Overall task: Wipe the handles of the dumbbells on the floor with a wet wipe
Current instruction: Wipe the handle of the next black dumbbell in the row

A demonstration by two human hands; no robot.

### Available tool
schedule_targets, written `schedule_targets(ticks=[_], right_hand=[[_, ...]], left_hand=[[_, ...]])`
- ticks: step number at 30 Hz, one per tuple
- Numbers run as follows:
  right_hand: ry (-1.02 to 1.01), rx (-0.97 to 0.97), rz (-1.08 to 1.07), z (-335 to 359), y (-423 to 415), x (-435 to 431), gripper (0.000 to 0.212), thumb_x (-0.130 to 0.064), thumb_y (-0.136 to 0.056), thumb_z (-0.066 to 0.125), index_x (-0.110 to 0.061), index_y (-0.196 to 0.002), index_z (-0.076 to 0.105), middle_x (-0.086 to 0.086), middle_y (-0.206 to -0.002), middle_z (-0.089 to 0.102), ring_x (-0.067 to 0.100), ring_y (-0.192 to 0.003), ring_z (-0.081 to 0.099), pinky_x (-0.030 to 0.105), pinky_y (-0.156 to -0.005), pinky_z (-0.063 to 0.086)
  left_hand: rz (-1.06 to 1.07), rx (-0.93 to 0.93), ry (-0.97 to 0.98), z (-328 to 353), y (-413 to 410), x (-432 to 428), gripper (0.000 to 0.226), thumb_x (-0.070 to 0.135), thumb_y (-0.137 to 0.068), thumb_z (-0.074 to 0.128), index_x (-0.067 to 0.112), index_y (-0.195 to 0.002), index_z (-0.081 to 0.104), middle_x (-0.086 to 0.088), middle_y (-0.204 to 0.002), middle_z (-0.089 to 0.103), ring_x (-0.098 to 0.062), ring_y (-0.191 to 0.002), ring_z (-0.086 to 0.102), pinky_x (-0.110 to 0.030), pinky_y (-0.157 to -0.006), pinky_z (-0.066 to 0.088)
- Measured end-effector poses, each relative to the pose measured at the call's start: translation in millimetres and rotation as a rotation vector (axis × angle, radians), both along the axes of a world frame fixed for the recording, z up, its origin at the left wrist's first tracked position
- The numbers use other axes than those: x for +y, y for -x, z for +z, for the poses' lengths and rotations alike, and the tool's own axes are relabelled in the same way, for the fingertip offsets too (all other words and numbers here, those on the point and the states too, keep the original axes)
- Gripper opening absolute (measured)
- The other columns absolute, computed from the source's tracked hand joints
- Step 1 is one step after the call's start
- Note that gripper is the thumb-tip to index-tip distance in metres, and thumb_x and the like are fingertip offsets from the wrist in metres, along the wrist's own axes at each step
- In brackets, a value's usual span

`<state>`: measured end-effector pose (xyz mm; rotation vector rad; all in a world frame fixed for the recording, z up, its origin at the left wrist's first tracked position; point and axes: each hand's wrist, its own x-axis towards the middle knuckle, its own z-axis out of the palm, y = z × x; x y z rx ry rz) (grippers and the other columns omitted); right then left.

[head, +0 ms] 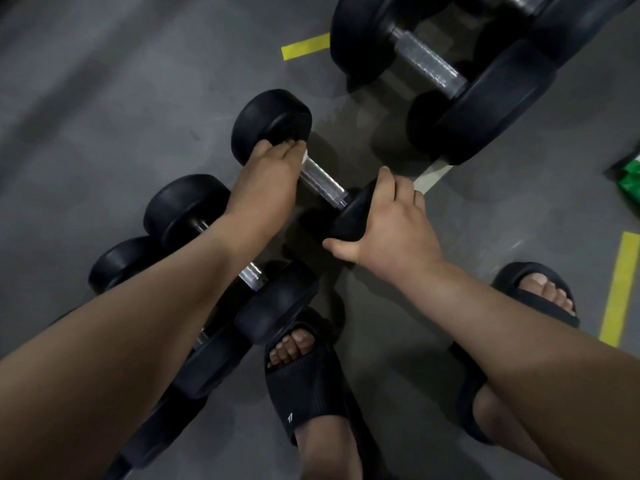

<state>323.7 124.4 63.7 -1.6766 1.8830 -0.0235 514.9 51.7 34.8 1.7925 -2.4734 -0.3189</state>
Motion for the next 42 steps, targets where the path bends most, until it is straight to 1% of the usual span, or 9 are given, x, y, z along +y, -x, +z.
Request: schedule_targets(ticks=[4, 6, 12, 18, 22, 27, 32, 35, 42], right_hand=[[0.008, 0.006, -0.002, 0, 0, 0, 0.138, -0.074, -0.060, 0.079, -0.007, -0.158, 0.009, 0.012, -0.153, 0.026, 0.035, -0.140, 0.029, 0.042, -0.115, 0.036], [0.008, 0.005, -0.003, 0, -1, 0, 0.138, -0.073, -0.060, 0.080, -0.007, -0.158, 0.009, 0.012, -0.153, 0.026, 0.035, -0.140, 0.028, 0.042, -0.115, 0.036], [0.003, 0.006, 0.004, 1, -1, 1, 0.137, -0.073, -0.061, 0.079, -0.007, -0.158, 0.008, 0.012, -0.153, 0.025, 0.035, -0.140, 0.028, 0.042, -0.113, 0.036], [0.006, 0.007, 0.009, 1, -1, 1, 0.137, -0.073, -0.061, 0.079, -0.007, -0.158, 0.009, 0.012, -0.152, 0.025, 0.035, -0.139, 0.028, 0.042, -0.114, 0.035], [0.016, -0.002, 0.006, 0, 0, 2, 0.135, -0.071, -0.061, 0.080, -0.007, -0.157, 0.009, 0.013, -0.151, 0.026, 0.035, -0.139, 0.029, 0.043, -0.113, 0.035], [0.022, -0.009, 0.001, -3, 0, 1, 0.135, -0.074, -0.061, 0.079, -0.008, -0.158, 0.010, 0.012, -0.152, 0.027, 0.035, -0.139, 0.029, 0.043, -0.113, 0.036], [0.033, -0.018, -0.005, -3, 1, 0, 0.135, -0.072, -0.059, 0.080, -0.009, -0.157, 0.011, 0.011, -0.151, 0.028, 0.034, -0.139, 0.029, 0.043, -0.112, 0.038], [0.037, -0.019, 0.005, -5, 3, 0, 0.134, -0.073, -0.060, 0.079, -0.009, -0.157, 0.012, 0.011, -0.151, 0.028, 0.034, -0.140, 0.029, 0.042, -0.113, 0.035], [0.054, -0.043, -0.010, -7, 6, -4, 0.134, -0.070, -0.057, 0.082, -0.005, -0.155, 0.018, 0.014, -0.149, 0.033, 0.036, -0.137, 0.032, 0.042, -0.115, 0.032]], left_hand=[[0.054, -0.049, 0.053, 9, 8, -1, 0.035, 0.011, -0.099, 0.050, 0.012, -0.133, 0.058, -0.013, -0.106, 0.071, -0.036, -0.103, 0.059, -0.043, -0.067, 0.047], [0.092, -0.064, 0.062, 12, 9, -2, 0.031, 0.019, -0.102, 0.048, 0.014, -0.131, 0.058, -0.013, -0.103, 0.071, -0.038, -0.091, 0.064, -0.043, -0.063, 0.050], [-0.009, -0.061, -0.081, -2, -4, -5, 0.058, 0.006, -0.100, 0.046, 0.027, -0.154, 0.039, 0.003, -0.161, 0.037, -0.030, -0.135, 0.051, -0.051, -0.099, 0.050], [-0.035, 0.112, -0.194, 2, 14, -8, 0.047, 0.001, -0.092, 0.050, 0.026, -0.130, 0.063, -0.003, -0.128, 0.067, -0.031, -0.110, 0.064, -0.043, -0.091, 0.052], [-0.228, 0.136, -0.209, 3, 31, 10, 0.055, -0.001, -0.090, 0.053, 0.028, -0.137, 0.060, 0.004, -0.132, 0.066, -0.026, -0.112, 0.065, -0.042, -0.090, 0.054], [-0.086, 0.035, -0.041, -2, 6, -8, 0.053, 0.002, -0.090, 0.052, 0.028, -0.136, 0.057, 0.008, -0.134, 0.062, -0.027, -0.111, 0.065, -0.038, -0.084, 0.052], [-0.309, 0.124, -0.053, 4, 19, 21, 0.051, 0.005, -0.085, 0.054, 0.020, -0.133, 0.064, 0.003, -0.129, 0.068, -0.029, -0.098, 0.073, -0.047, -0.075, 0.060], [-0.271, 0.082, 0.039, 0, 17, 15, 0.052, 0.001, -0.084, 0.059, 0.021, -0.131, 0.065, 0.003, -0.124, 0.070, -0.030, -0.092, 0.073, -0.046, -0.068, 0.059], [-0.300, 0.304, -0.031, -3, 30, 20, 0.038, 0.006, -0.085, 0.053, 0.010, -0.116, 0.074, -0.007, -0.111, 0.075, -0.029, -0.096, 0.072, -0.043, -0.081, 0.059]])
